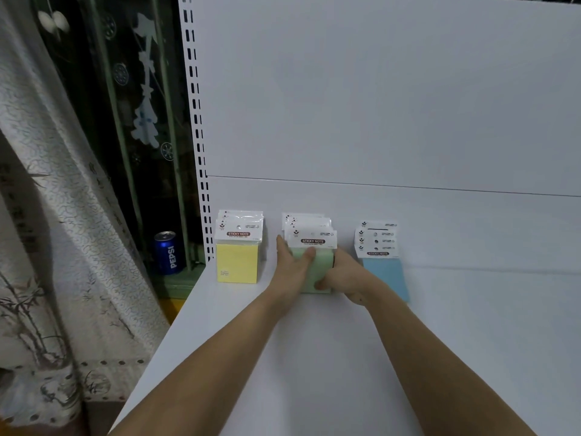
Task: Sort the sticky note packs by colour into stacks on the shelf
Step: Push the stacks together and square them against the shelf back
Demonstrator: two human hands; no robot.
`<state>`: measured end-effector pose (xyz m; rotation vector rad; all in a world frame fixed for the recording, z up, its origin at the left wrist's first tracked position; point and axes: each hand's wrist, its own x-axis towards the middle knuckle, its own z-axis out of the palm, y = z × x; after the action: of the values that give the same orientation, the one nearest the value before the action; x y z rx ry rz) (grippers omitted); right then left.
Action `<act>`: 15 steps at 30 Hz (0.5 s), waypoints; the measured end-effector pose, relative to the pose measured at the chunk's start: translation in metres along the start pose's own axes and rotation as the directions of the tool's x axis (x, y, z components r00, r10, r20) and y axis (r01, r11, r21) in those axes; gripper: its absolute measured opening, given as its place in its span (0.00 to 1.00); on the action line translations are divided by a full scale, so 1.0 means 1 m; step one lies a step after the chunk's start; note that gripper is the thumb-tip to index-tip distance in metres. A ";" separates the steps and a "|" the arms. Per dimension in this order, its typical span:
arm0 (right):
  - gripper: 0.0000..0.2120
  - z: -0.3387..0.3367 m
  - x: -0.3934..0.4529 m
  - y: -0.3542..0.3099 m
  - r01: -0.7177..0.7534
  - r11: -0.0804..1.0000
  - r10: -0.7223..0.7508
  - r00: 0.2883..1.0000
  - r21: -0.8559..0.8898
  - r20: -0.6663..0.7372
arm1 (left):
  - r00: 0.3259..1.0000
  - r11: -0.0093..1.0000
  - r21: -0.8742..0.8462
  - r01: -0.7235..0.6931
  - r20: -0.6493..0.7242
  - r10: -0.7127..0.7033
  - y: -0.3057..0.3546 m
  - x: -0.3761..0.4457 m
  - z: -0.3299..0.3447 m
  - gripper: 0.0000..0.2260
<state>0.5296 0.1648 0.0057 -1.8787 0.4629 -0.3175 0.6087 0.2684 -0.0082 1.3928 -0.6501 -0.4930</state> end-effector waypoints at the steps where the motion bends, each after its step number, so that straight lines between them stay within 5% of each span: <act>1: 0.41 -0.001 0.001 0.002 -0.001 1.000 0.001 1.000 0.009 0.008 | 1.000 1.000 -0.021 -0.004 0.030 0.005 -0.004 0.003 -0.002 0.30; 3: 0.39 -0.001 0.000 0.005 0.004 0.999 -0.006 0.999 0.034 0.039 | 0.999 0.998 -0.062 -0.005 0.049 0.008 -0.008 0.007 -0.004 0.26; 6: 0.39 0.001 0.004 0.012 0.029 0.999 -0.032 0.997 0.038 0.076 | 0.999 0.996 -0.083 -0.023 0.028 0.025 -0.010 0.013 -0.003 0.36; 11: 0.37 0.009 0.011 0.021 0.100 0.995 -0.099 0.995 0.026 -0.023 | 0.980 0.991 -0.008 -0.135 0.144 0.135 -0.016 0.018 -0.009 0.31; 15: 0.38 0.009 0.008 0.023 0.100 0.992 -0.093 0.992 0.078 -0.091 | 0.981 0.993 0.022 -0.119 0.156 0.114 -0.022 0.020 -0.011 0.36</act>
<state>0.5373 0.1614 -0.0185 -1.8155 0.4117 -0.4777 0.6321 0.2610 -0.0280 1.3460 -0.8636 -0.5028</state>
